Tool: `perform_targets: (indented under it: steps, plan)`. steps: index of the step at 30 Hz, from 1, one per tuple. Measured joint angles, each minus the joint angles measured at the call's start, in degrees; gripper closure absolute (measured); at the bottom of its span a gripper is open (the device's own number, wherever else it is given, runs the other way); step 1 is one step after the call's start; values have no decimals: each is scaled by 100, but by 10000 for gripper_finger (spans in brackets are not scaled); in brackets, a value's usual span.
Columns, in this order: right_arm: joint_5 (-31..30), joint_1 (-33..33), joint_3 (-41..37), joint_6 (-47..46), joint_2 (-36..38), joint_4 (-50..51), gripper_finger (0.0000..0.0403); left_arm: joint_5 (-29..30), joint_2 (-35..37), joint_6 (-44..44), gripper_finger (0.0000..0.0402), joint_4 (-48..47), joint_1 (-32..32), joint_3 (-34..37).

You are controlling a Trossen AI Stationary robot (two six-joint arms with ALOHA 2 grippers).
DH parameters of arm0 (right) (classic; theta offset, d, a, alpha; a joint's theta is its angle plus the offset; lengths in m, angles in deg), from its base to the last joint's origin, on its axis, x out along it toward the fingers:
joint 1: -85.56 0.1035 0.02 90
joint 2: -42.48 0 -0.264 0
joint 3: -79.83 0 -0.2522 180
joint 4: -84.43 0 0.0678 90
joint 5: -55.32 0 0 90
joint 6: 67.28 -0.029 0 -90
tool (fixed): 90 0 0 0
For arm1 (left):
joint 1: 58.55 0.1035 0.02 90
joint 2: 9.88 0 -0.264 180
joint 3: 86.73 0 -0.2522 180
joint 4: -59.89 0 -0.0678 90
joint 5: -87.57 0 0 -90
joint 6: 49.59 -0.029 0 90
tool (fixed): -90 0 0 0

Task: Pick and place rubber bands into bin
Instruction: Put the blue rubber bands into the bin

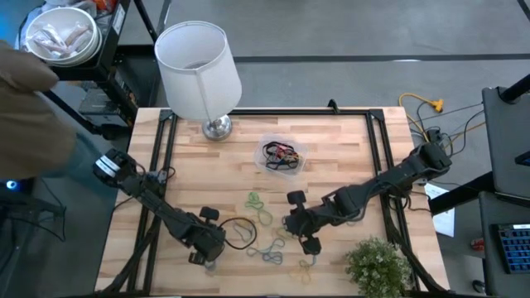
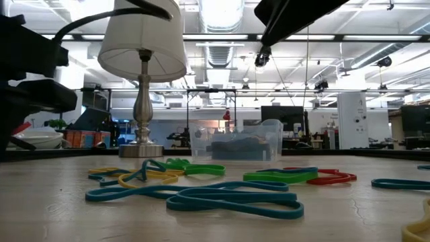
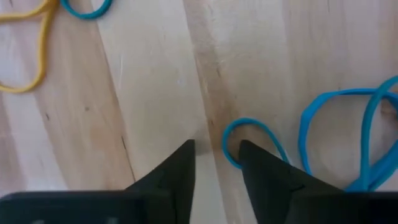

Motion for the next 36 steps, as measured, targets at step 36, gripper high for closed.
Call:
perform_targets:
  steps: [36]
  plan:
    - [-12, 101, -160, -183, -9, -18, 333, 3060, -45, -817, 401, -1181, -256, -1081]
